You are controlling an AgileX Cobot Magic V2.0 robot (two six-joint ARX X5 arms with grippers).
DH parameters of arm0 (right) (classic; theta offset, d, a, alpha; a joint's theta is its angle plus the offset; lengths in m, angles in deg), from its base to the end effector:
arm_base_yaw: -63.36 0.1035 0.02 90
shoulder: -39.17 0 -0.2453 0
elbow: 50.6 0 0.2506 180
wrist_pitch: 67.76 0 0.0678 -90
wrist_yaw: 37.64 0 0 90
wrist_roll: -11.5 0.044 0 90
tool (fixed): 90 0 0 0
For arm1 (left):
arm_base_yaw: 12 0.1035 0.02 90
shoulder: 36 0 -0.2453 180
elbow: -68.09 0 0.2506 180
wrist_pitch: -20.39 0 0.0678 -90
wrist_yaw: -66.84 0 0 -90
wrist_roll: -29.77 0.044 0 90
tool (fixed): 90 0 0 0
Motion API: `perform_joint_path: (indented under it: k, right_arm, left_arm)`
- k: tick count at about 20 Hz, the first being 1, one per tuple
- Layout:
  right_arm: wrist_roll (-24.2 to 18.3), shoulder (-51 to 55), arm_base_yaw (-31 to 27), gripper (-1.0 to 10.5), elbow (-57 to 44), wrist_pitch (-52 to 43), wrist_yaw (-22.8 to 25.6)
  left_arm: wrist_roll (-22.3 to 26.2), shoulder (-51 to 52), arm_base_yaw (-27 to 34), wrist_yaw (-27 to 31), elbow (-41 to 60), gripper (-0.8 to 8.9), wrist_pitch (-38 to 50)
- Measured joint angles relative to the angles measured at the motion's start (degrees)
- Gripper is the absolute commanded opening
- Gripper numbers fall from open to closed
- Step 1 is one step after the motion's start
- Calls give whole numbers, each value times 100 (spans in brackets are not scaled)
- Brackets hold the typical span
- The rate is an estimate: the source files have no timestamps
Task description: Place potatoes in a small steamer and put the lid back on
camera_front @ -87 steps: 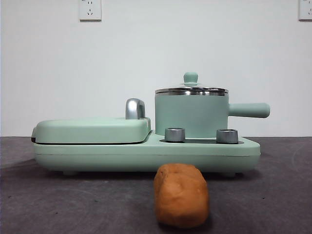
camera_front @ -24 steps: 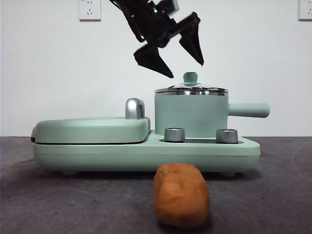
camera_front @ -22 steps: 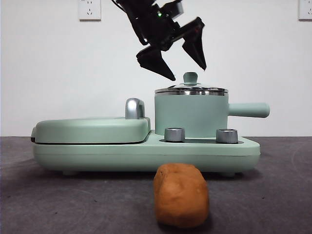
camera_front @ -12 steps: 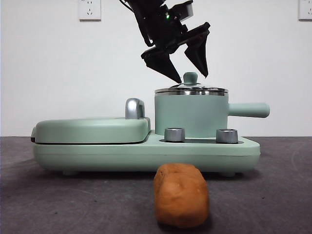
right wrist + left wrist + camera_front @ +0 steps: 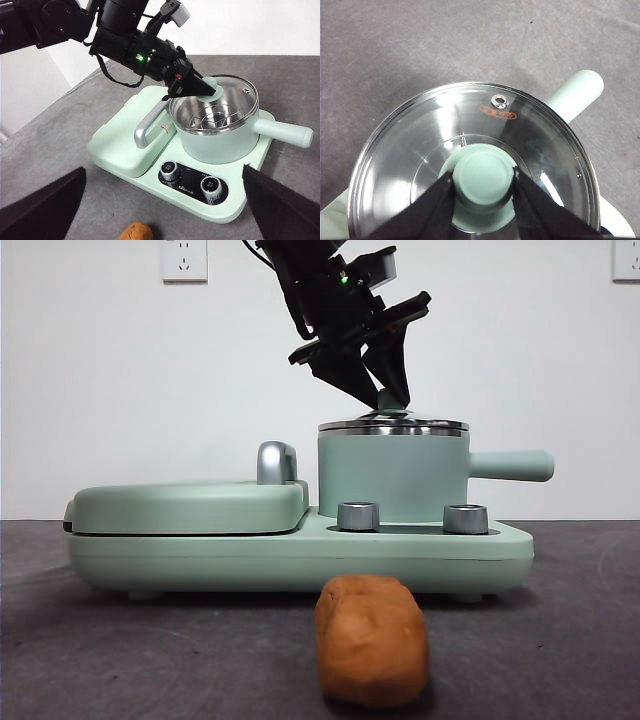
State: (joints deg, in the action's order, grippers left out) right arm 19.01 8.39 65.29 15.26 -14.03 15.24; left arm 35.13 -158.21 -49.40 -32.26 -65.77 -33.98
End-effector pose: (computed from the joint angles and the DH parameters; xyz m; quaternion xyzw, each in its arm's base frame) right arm 0.1109 0.0303 0.3402 0.1098 0.1757 0.3190 0.9248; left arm 0.3754 -0.2958 0.2862 0.1290 0.3356 -0.3837 0.8506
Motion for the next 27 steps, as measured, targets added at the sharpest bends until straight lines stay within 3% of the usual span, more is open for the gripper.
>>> perform_joint_path:
  k: [8, 15, 18, 25, 27]
  right_arm:
    - [46, -26, 0, 500, 0, 125, 66]
    - [518, -557, 190, 500, 0, 326, 85]
    - [844, -955, 713, 500, 0, 334, 308]
    - [1554, -2422, 2907, 500, 0, 199, 1895]
    - [1670, -2931, 3401, 500, 0, -39, 2083]
  left_arm:
    - [-321, -20, 7, 15, -190, 56, -188]
    - [-424, 533, 37, -4, -369, 56, -732]
    - [-155, 981, 122, -9, -446, 55, -1246]
    - [-17, 1130, 612, -9, -448, 55, -1563]
    - [-17, 1130, 811, -9, -448, 55, -1561]
